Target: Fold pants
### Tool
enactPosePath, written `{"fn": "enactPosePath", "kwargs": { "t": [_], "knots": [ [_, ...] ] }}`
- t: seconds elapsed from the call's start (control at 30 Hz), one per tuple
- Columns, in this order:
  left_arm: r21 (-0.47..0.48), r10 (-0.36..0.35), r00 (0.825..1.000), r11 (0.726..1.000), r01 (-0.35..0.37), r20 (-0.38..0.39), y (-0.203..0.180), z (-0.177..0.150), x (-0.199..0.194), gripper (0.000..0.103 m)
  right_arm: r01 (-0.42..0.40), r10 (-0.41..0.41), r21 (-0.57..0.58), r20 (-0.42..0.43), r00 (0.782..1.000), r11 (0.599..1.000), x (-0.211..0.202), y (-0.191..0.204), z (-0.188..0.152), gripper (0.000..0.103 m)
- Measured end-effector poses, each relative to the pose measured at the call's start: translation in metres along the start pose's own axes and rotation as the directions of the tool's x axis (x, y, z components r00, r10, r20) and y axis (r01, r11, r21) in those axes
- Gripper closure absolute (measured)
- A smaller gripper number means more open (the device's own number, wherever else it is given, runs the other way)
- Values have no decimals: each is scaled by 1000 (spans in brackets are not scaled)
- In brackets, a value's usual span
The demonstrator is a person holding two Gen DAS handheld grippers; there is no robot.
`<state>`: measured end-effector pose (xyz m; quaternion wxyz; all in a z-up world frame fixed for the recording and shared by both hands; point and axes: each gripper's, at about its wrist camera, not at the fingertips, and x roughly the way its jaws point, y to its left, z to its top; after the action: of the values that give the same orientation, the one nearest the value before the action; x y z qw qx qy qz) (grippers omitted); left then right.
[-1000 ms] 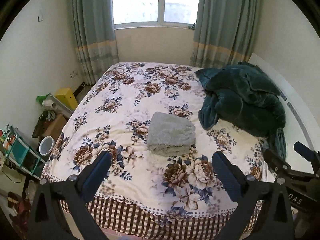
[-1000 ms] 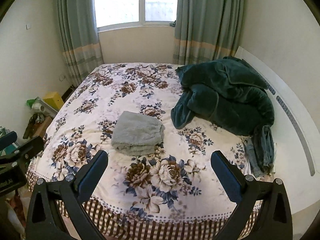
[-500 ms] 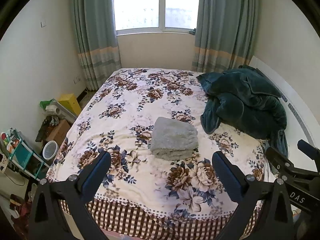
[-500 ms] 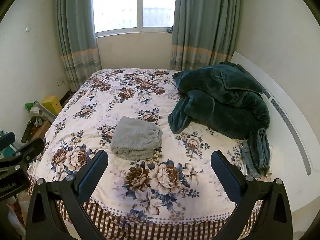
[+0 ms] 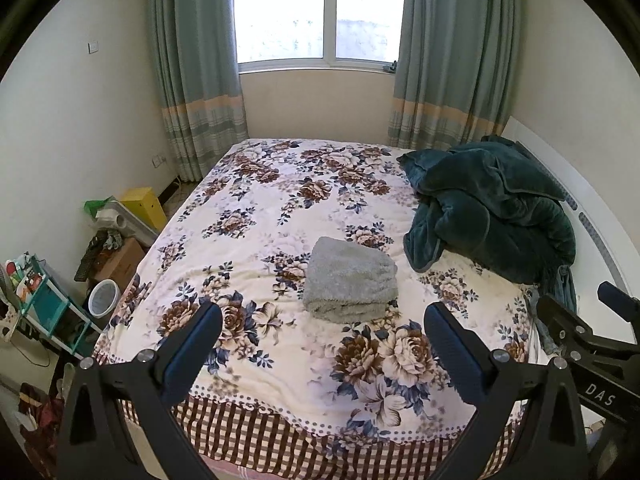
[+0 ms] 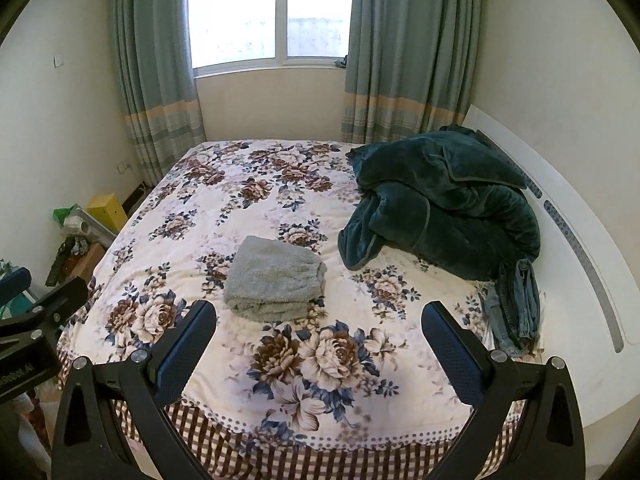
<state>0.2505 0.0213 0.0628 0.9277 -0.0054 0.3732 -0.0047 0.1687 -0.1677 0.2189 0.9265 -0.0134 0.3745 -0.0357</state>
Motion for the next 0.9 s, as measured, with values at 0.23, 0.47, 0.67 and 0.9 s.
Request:
{"fn": "enactPosePath", "kwargs": {
  "t": [0.23, 0.47, 0.67, 0.9],
  "knots": [
    [-10, 7, 1000, 1000, -7, 3, 1, -2, -5, 0, -10, 10, -3, -3, 1000, 1000, 0, -2, 3, 0],
    [-19, 16, 1000, 1000, -16, 6, 4, -2, -11, 0, -23, 23, 5, -9, 1000, 1000, -5, 1, 3, 0],
    [-27, 30, 999, 999, -29, 17, 5, -3, -19, 0, -35, 35, 8, -5, 999, 999, -12, 5, 1, 0],
    [-32, 43, 999, 999, -42, 22, 4, -3, -24, 0, -47, 47, 18, -8, 999, 999, -17, 12, -6, 0]
  ]
}}
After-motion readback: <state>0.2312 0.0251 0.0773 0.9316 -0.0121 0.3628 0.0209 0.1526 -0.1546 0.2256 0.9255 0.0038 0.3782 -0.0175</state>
